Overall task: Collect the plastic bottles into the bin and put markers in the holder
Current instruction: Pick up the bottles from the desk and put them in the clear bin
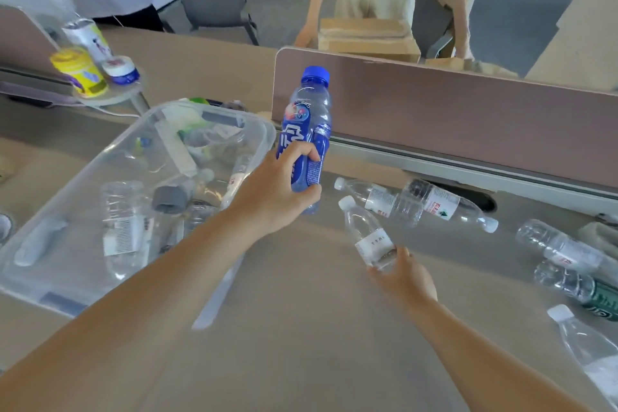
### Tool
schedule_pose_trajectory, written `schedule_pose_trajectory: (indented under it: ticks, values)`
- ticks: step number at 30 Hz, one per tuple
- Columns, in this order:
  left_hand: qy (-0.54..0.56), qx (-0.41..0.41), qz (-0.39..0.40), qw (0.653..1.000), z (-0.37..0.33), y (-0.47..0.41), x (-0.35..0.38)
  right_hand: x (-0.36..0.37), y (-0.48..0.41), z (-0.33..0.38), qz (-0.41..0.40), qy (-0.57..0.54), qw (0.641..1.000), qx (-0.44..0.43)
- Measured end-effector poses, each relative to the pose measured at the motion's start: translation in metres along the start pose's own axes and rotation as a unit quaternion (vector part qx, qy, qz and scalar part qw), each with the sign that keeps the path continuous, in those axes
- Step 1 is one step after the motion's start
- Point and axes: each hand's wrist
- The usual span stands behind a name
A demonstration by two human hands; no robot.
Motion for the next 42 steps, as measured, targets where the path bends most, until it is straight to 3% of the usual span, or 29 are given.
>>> schedule_pose_trajectory:
  ticks: [15, 26, 29, 31, 36, 38, 39, 42]
  values:
    - [-0.024, -0.134, -0.065, 0.988, 0.106, 0.002, -0.117, -0.059, 0.043, 0.222, -0.139, -0.168, 0.971, -0.096]
    - [-0.125, -0.198, 0.154, 0.96, 0.179, 0.021, -0.093, -0.066, 0.069, 0.298, -0.18, -0.266, 0.938, -0.13]
    - [-0.139, -0.199, 0.169, 0.955, 0.182, 0.02, -0.085, -0.065, 0.07, 0.303, -0.18, -0.279, 0.934, -0.132]
    - [-0.102, -0.195, 0.157, 0.963, 0.173, 0.015, -0.096, -0.063, 0.068, 0.31, -0.162, -0.284, 0.936, -0.131]
    - [-0.022, -0.149, 0.021, 0.988, 0.14, -0.008, -0.155, -0.027, 0.067, 0.328, -0.065, -0.241, 0.962, -0.108]
    - [0.01, -0.153, -0.054, 0.987, 0.132, -0.017, -0.178, -0.003, 0.072, 0.329, -0.025, -0.255, 0.966, -0.025]
    - [0.019, -0.152, -0.083, 0.985, 0.128, -0.02, -0.187, 0.005, 0.077, 0.333, -0.032, -0.291, 0.956, 0.006]
    - [0.022, -0.128, -0.111, 0.985, 0.114, -0.027, -0.202, 0.02, 0.079, 0.337, -0.029, -0.293, 0.956, -0.009]
Point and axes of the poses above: each hand's wrist, its own y-axis away from the middle knuckle, its own x-axis out of the palm, z = x × y, and after that the axes turned 9 degrees about -z, right-handed
